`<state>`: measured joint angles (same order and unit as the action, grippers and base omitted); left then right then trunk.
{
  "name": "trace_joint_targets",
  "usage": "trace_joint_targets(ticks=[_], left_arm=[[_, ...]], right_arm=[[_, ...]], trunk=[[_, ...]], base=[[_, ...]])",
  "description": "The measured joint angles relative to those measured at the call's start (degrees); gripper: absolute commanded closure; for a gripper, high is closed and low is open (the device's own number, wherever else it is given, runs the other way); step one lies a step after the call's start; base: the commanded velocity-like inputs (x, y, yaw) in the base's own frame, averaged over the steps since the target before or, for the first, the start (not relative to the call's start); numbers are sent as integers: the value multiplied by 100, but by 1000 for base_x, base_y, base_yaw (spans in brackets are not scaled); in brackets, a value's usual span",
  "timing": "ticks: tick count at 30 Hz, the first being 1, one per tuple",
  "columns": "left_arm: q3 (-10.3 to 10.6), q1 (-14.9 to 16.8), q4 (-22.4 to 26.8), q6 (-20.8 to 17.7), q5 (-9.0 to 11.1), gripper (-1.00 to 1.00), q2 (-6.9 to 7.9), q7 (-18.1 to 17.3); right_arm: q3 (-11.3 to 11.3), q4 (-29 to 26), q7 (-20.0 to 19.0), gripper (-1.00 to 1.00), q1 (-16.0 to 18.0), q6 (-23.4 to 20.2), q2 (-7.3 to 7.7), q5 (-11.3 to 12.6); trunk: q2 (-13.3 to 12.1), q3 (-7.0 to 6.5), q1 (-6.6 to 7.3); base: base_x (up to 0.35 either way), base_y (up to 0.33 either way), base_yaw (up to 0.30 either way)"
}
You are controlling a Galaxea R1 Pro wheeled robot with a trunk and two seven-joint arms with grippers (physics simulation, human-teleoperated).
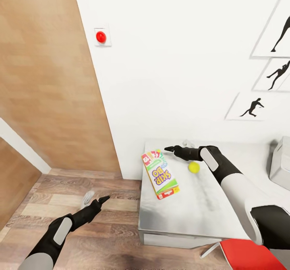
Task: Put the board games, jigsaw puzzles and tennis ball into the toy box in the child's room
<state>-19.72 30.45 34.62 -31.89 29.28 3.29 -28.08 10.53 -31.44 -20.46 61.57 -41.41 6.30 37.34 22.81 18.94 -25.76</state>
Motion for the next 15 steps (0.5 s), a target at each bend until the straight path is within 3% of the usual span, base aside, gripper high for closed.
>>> trace_joint_targets(ticks=[15], left_arm=[[-16, -8, -8, 6, 3, -100, -1, 59]], right_arm=[[4, 0, -1, -100, -1, 7, -27, 0]], trunk=[[0, 140, 0]], base=[[0, 0, 63]])
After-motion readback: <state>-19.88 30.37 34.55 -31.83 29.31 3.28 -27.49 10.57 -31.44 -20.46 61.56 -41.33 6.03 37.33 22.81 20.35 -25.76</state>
